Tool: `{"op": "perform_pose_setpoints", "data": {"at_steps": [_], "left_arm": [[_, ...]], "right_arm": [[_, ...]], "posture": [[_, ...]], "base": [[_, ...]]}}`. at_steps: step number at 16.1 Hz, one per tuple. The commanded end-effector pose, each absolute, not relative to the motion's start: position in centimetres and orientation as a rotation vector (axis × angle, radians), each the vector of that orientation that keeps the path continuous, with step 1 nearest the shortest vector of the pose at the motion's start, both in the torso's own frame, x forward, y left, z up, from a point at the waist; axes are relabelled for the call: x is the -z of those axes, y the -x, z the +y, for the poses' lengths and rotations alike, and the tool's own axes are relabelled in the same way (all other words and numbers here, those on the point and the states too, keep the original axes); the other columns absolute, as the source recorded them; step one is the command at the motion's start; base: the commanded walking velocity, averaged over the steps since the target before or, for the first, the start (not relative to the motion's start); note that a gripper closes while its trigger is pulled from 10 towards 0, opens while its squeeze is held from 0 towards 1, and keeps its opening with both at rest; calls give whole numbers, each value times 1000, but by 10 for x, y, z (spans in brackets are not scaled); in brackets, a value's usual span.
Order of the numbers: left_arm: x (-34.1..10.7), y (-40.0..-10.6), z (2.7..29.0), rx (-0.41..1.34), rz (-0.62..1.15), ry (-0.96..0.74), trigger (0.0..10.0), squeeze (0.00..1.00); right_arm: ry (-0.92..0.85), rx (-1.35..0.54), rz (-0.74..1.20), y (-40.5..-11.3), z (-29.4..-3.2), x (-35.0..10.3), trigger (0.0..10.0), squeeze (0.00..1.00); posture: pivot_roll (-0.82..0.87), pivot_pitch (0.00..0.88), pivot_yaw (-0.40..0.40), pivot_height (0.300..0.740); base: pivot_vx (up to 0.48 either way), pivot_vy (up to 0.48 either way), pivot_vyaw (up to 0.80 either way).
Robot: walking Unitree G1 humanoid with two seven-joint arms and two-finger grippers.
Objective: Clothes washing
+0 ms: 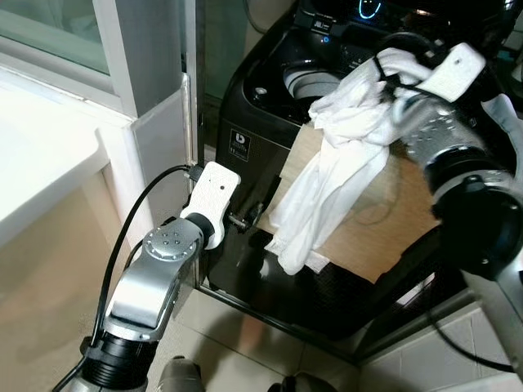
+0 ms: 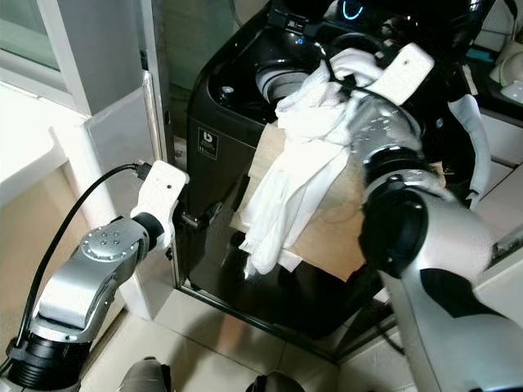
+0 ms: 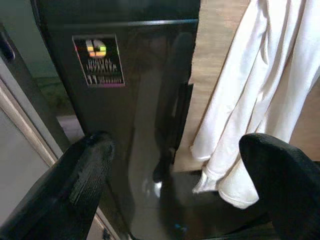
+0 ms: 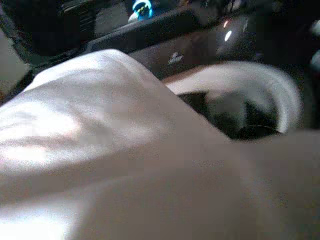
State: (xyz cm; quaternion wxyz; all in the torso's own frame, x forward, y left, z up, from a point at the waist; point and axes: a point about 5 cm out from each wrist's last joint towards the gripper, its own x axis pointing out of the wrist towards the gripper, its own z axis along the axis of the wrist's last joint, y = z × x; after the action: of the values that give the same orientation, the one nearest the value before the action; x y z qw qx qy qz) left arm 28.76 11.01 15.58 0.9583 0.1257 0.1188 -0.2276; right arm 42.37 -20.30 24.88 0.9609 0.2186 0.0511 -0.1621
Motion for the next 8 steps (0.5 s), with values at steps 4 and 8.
{"op": "perform_pose_setpoints", "data": {"at_steps": [4, 8], "left_arm": [[-183, -292, 97, 452, 10, -233, 10000, 0], [-179, -294, 96, 460, 11, -222, 10000, 0]], "right_arm": [[-10, 329, -43, -423, -205, -260, 10000, 0], [-23, 263, 89, -422, -193, -228, 0, 0]], "posture": [[92, 0, -136, 714], [76, 0, -123, 714]], "base": [[0, 0, 0], [0, 0, 0]]}}
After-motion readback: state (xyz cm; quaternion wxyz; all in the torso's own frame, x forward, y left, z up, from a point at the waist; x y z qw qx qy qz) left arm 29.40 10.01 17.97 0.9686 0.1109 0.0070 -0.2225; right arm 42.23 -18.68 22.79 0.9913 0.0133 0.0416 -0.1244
